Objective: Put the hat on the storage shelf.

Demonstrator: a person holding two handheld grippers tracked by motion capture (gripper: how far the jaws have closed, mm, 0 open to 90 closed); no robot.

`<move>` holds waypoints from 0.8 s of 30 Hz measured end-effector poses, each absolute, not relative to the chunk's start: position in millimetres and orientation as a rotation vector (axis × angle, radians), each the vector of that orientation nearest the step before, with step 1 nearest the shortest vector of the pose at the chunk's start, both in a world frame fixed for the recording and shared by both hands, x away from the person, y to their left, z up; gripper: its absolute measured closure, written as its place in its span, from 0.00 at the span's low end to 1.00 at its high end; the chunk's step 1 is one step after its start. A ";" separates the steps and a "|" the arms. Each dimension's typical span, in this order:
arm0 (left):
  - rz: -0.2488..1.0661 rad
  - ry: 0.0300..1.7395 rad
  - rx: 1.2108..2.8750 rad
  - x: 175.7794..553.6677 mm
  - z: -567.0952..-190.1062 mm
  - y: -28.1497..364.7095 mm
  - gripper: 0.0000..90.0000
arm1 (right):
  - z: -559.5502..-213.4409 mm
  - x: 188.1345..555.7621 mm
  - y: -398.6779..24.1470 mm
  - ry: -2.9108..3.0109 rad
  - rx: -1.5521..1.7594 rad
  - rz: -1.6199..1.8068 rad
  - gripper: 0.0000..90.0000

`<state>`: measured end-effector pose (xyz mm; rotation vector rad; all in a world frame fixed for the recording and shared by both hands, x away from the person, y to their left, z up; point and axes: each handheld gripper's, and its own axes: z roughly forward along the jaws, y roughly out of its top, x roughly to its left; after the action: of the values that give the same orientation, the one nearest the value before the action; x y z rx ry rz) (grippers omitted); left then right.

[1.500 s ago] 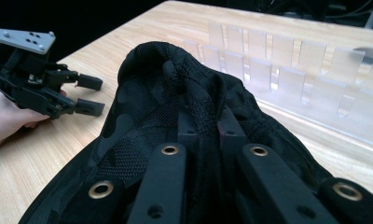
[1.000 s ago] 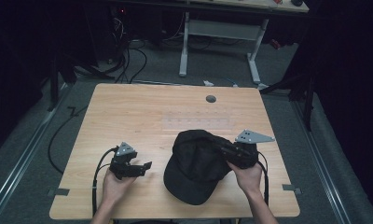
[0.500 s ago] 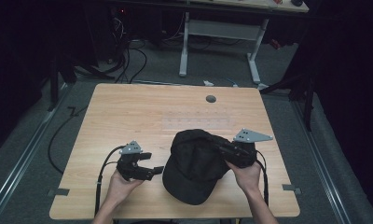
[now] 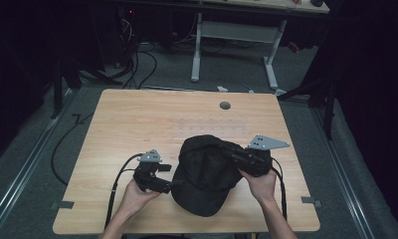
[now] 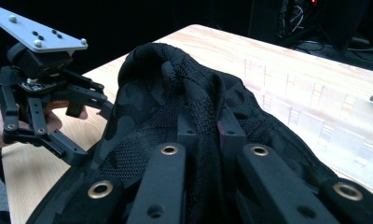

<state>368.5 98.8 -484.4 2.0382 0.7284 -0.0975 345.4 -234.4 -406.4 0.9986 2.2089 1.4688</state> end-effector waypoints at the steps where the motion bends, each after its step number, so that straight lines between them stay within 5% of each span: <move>1: -0.103 0.726 2.039 368.9 -484.6 98.7 0.20 | -406.4 345.7 -233.8 2.210 0.995 1.471 0.93; 13: -0.164 0.692 2.058 371.7 -482.6 94.4 0.23 | -404.7 348.6 -229.0 2.243 0.901 1.555 0.92; 24: -0.209 0.637 2.052 372.1 -478.1 92.8 0.39 | -399.6 353.1 -227.2 2.242 0.858 1.585 0.92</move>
<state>372.1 92.8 -478.1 2.0522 0.6367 -0.2086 353.1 -227.2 -399.6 0.8585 2.2423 1.5853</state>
